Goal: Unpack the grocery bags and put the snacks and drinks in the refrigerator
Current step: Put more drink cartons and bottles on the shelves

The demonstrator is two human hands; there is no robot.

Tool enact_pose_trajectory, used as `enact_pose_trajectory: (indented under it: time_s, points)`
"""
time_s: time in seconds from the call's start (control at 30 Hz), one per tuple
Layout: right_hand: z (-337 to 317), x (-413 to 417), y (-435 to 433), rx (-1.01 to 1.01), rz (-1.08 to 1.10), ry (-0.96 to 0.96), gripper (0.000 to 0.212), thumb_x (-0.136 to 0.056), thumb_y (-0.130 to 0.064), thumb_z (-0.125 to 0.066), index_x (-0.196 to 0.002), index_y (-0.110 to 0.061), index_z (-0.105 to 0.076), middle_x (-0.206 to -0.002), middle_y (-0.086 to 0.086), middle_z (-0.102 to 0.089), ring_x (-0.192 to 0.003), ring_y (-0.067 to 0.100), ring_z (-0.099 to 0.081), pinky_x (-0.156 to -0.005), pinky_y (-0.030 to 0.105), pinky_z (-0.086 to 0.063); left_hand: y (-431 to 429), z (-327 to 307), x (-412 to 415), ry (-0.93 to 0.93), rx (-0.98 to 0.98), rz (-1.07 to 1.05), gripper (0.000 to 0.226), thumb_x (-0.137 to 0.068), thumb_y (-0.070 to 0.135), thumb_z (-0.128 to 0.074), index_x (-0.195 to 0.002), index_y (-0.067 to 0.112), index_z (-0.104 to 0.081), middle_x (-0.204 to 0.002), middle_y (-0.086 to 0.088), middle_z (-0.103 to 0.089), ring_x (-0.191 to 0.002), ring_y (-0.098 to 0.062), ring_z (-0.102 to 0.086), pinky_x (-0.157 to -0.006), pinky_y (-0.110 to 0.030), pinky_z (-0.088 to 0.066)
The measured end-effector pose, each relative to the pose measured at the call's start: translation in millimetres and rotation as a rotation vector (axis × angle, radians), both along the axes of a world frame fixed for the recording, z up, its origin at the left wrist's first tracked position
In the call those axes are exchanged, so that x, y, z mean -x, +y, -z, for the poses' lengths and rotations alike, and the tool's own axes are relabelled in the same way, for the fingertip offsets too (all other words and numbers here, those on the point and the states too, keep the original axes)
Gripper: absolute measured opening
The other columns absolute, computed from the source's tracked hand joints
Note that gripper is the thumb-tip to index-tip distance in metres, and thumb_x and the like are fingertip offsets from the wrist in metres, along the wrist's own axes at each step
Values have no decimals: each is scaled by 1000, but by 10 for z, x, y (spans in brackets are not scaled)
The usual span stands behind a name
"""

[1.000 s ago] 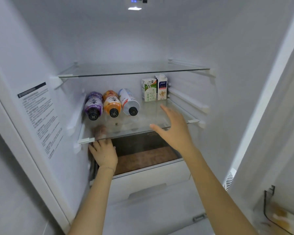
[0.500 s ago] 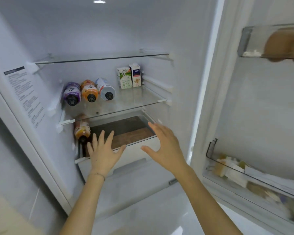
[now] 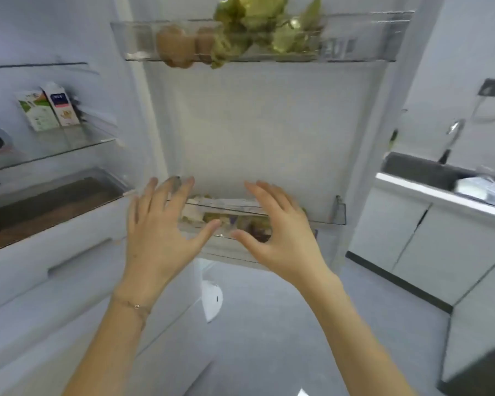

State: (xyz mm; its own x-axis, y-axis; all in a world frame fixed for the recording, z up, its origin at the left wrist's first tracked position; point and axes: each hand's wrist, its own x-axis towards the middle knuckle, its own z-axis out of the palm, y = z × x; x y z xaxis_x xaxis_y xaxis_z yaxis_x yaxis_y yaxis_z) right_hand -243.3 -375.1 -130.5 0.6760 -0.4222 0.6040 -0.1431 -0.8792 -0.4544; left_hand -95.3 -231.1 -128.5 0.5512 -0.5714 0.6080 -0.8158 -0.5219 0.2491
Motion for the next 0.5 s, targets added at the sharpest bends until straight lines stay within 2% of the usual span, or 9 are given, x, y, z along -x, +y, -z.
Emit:
enact_pose_trajectory:
  time_s: [0.13,0.23,0.5]
  points:
    - [-17,1058,-499,-29,231,-30,74,-80,-54,-65,-145,-32,-38,-146,-6,-42,-137,15,-33,-111,37,-32,-702,-90,845,45,0,256,83,-76,79,-37,-147,36,-32,-153,2,-34,-146,-21,-18,-114,-49,-22]
    - [43,1831,-836,-57,432,-5,77,-81,-52,-68,-147,-35,-33,-148,-6,-37,-139,15,-29,-113,41,-31,-1244,-70,1468,39,-17,479,80,-78,75,-41,-146,34,-34,-150,1,-39,-145,-22,-23,-112,-46,-27]
    - [303,3498,-1487,-207,879,102,82,-83,-52,-66,-149,-43,-18,-158,-9,-19,-147,14,-11,-118,41,-18,-2638,131,2864,96,-128,931,80,-80,75,-35,-149,36,-27,-154,2,-33,-147,-19,-17,-118,-43,-14]
